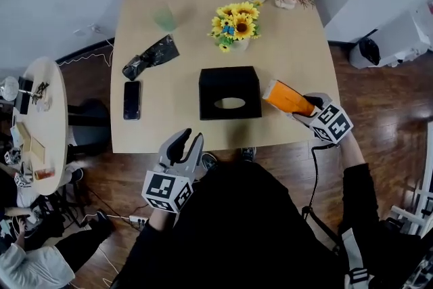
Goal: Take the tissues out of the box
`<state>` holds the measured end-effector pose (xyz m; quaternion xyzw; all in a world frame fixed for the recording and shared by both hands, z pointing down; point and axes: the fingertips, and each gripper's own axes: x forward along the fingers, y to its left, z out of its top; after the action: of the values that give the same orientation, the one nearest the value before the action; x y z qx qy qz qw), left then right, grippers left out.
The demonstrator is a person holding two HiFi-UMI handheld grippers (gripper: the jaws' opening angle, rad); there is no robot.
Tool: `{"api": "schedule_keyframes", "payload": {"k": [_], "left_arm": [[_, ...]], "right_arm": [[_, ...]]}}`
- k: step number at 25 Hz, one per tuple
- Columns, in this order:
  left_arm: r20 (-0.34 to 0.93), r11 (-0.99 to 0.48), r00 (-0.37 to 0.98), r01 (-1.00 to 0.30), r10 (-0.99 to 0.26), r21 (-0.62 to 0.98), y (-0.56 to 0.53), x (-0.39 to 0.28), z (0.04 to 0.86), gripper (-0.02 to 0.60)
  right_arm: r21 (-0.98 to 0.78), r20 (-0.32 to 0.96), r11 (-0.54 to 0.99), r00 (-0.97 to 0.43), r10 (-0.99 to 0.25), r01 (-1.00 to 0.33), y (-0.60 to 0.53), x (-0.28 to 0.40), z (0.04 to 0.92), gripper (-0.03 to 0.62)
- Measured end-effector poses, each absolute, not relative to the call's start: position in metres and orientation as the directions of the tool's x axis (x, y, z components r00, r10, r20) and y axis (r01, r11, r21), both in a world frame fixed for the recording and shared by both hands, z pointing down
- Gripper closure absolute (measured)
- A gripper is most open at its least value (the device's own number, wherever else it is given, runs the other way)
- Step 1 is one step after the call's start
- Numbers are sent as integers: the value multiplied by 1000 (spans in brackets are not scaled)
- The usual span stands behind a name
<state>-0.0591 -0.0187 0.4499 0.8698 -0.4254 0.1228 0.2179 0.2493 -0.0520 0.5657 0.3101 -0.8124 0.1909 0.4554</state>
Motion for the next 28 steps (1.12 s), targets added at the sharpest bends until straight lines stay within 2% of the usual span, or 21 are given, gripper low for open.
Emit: {"api": "schedule_keyframes", "payload": {"k": [7,16,21,28], "left_arm": [[406,-499,566,-824,-717,268,-18,-70,450,485],[412,-473,544,-839,-731,267,-16,-72,451,485],[422,-478,546,-838,-724,265,-15,-67,452,485],[431,-473,540,-842,-723,261,-16,-68,454,485]], "right_arm": [[-40,910,803,-354,-217,-595,-57,250,592,330],[-62,919,818,-353,-177,-571,-61,253,603,330],[-117,912,795,-380,-150,-596,-63,259,618,326],[-263,864,736,-492,-108,-624,-62,261,625,295]]}}
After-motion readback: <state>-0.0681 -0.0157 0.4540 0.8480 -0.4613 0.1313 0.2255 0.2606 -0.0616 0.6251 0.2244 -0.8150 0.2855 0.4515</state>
